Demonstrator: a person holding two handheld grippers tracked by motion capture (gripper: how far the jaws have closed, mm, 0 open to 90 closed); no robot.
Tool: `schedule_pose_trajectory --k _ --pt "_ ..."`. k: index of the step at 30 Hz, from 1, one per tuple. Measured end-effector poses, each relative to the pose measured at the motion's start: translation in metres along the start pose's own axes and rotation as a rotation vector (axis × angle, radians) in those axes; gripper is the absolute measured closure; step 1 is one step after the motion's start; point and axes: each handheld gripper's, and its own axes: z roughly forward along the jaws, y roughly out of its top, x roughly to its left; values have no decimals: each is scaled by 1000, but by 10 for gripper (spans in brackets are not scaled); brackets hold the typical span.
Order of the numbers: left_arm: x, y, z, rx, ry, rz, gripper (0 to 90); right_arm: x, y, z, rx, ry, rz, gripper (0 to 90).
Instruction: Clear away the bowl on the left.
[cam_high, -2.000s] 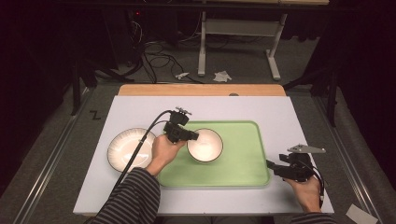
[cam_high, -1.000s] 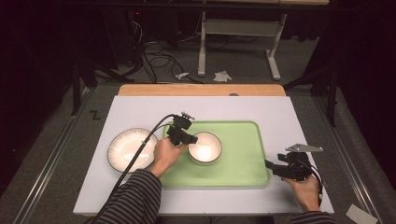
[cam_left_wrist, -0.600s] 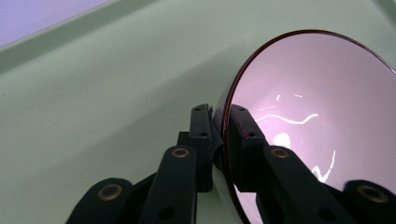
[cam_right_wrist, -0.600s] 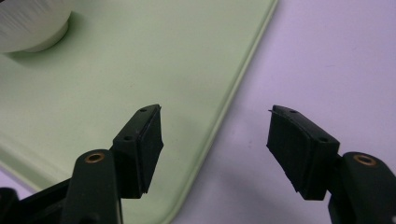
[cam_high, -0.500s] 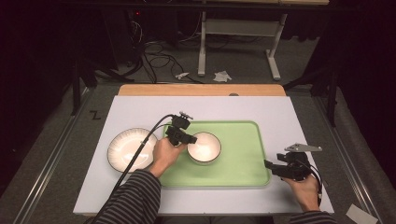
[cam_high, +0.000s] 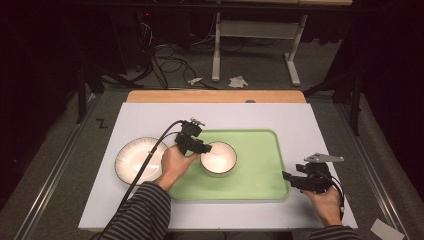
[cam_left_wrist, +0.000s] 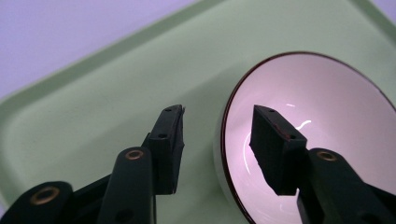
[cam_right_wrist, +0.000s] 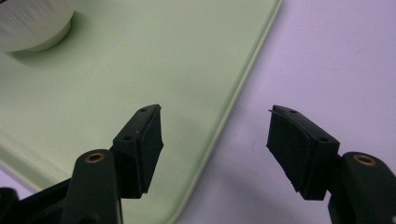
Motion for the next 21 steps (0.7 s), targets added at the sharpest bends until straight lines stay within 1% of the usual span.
schedule_pose_trajectory --k 1,3,9,12,13,15,17,21 --pt "0 3 -4 -14 -3 -7 529 0 0 0 3 0 -2 369" --pt "1 5 -7 -18 -6 -3 521 0 0 0 1 1 -4 369" --pt "-2 9 -14 -35 -21 -11 513 0 1 1 5 5 -9 369" --pt "-2 10 -18 -40 -23 -5 509 1 2 2 8 10 -13 369" --pt "-1 11 -20 -42 -17 4 508 1 2 3 6 11 -17 369" --pt "-2 11 -22 -43 -18 2 504 2 3 3 8 16 -20 369" --pt "-3 11 -25 -42 -19 10 501 2 4 4 -2 14 -24 369" --pt "-6 10 -31 -46 -35 16 497 2 6 5 1 12 -26 366"
